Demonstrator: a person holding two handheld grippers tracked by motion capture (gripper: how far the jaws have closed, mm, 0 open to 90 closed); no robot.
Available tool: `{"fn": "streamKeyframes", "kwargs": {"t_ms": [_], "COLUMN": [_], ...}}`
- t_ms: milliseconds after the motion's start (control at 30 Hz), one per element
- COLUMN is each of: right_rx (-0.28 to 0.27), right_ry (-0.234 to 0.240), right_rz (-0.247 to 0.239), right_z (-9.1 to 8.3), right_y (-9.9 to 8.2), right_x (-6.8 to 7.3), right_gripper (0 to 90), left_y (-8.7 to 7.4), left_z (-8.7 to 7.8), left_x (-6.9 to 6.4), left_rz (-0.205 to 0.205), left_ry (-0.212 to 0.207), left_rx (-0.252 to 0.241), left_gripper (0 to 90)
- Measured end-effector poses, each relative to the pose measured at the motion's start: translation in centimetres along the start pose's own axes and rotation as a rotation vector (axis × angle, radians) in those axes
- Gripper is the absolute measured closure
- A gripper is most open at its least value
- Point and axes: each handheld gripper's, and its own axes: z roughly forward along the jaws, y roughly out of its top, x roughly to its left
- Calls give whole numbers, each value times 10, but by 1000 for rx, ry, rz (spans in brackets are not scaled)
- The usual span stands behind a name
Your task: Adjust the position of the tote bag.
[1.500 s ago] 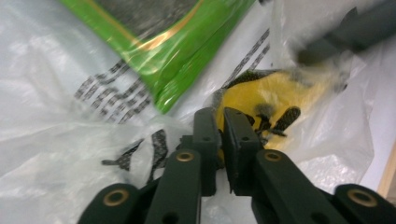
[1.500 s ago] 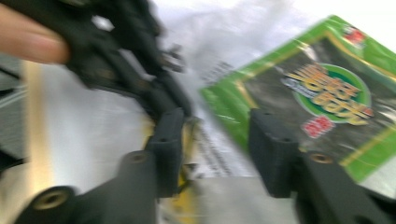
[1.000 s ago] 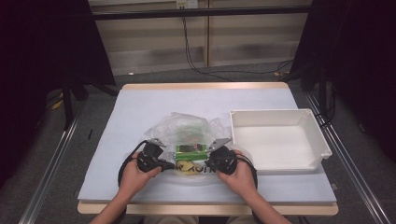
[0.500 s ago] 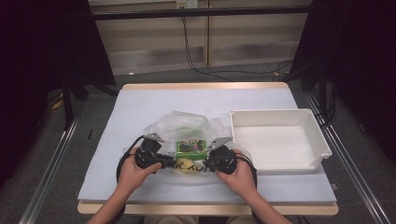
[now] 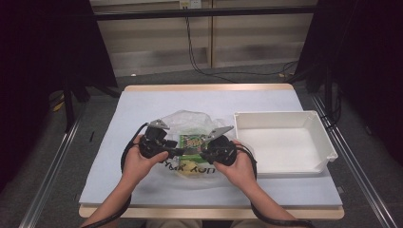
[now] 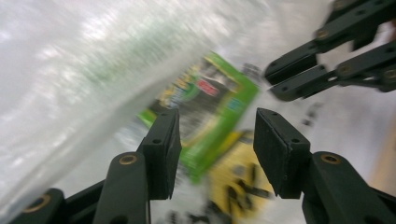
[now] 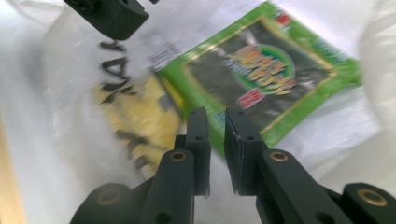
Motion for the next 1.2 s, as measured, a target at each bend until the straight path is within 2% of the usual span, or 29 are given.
{"fn": "streamKeyframes", "kwargs": {"t_ms": [33,100,200,333,367,467,567,600,633,700,767,800,867,933,1033,1067,1200], "right_rx": [2,4,9,19,16,14,35,44,46,57,65,70,73,90,112,107,111], "right_ry": [-15,-13,-36,-45,-47,-79,-113,-123,-132,-144,-158,-170,-168,-199,-188,-184,-152], "right_rz": [4,28,41,71,79,105,126,144,158,170,195,193,230,215,225,224,230], "right_z": [1,3,10,18,20,25,33,37,39,43,47,49,52,53,56,56,56], "right_y": [2,7,13,20,22,27,30,30,30,30,28,27,26,25,23,22,21], "right_x": [-3,-7,-12,-15,-16,-19,-26,-29,-30,-33,-36,-38,-40,-40,-41,-41,-42], "right_gripper": [807,804,795,802,804,807,804,791,772,742,670,639,590,559,545,545,553], "left_y": [2,5,9,12,13,14,13,13,13,12,11,10,10,10,10,10,13], "left_z": [1,4,8,15,17,24,30,32,33,36,40,42,46,51,60,62,71], "left_x": [4,12,23,35,39,47,55,55,57,59,61,61,62,62,62,62,65], "left_rz": [-16,-22,-18,-48,-52,-67,-72,-101,-86,-107,-108,-128,-123,-129,-162,-160,-196], "left_ry": [2,22,49,51,40,48,74,69,59,68,54,56,41,48,39,41,53], "left_rx": [-4,2,4,5,13,27,33,16,33,27,45,28,42,57,58,69,80], "left_gripper": [512,514,527,542,554,573,575,575,575,574,554,541,516,467,405,398,358]}}
